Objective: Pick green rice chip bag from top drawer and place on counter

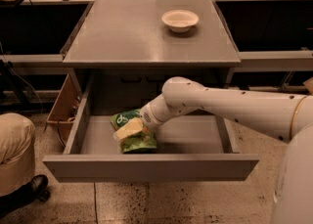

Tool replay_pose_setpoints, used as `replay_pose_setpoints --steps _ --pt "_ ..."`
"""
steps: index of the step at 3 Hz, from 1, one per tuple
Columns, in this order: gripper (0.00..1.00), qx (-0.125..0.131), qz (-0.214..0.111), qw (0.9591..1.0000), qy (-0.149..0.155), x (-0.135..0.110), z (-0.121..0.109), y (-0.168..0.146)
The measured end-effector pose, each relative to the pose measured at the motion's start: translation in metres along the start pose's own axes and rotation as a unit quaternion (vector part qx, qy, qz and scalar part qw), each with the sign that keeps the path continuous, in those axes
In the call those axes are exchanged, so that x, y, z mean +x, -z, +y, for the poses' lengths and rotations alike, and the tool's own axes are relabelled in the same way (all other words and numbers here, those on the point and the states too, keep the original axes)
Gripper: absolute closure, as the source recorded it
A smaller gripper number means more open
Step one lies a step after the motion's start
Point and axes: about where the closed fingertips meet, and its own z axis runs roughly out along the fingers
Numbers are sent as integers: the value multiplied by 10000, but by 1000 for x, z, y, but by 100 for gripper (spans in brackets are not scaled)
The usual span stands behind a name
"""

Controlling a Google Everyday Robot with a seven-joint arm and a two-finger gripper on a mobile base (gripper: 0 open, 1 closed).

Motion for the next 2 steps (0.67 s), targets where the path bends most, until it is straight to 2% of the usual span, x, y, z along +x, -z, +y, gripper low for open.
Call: replay_pose_setpoints --steps 2 --pt "45 456 -166 9986 225 -2 2 22"
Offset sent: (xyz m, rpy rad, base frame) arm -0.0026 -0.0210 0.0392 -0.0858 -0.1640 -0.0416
